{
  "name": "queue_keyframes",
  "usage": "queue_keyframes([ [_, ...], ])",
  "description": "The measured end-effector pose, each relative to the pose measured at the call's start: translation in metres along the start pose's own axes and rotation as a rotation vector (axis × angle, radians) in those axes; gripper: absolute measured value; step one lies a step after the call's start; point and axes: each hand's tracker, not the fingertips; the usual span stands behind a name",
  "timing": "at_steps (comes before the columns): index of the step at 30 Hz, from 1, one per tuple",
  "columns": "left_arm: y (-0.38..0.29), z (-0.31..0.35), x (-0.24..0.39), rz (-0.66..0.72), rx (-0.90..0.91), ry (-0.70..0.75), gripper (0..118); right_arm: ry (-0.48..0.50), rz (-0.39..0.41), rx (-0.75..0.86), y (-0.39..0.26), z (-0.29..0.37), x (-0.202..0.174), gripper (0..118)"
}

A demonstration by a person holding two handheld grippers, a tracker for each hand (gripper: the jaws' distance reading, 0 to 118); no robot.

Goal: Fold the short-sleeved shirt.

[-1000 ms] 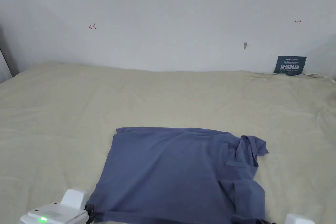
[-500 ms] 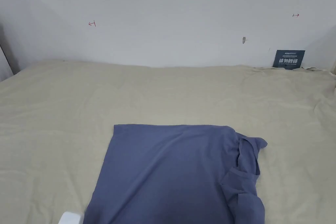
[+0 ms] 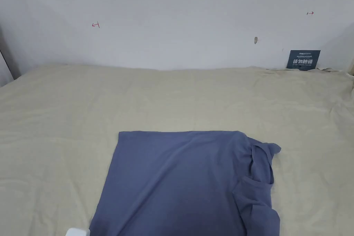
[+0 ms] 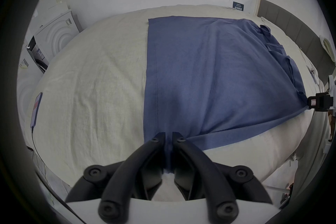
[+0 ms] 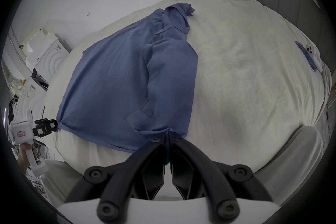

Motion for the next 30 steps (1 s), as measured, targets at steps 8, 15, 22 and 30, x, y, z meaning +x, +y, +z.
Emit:
queue_keyframes([
  [8, 0.006, 0.018, -0.002, 0.024, 0.026, 0.052, 113, 0.001, 0.030, 0.076, 0.017, 0.025, -0.005, 72],
  [15, 0.041, 0.052, 0.007, 0.037, 0.143, 0.003, 113, -0.006, 0.108, 0.246, 0.050, 0.062, -0.012, 83],
  [22, 0.080, 0.085, 0.018, 0.016, 0.312, 0.057, 113, -0.046, 0.190, 0.433, 0.084, 0.102, -0.022, 83],
  [30, 0.097, 0.103, 0.029, 0.058, 0.468, 0.039, 37, -0.041, 0.184, 0.496, 0.098, 0.117, -0.021, 95],
])
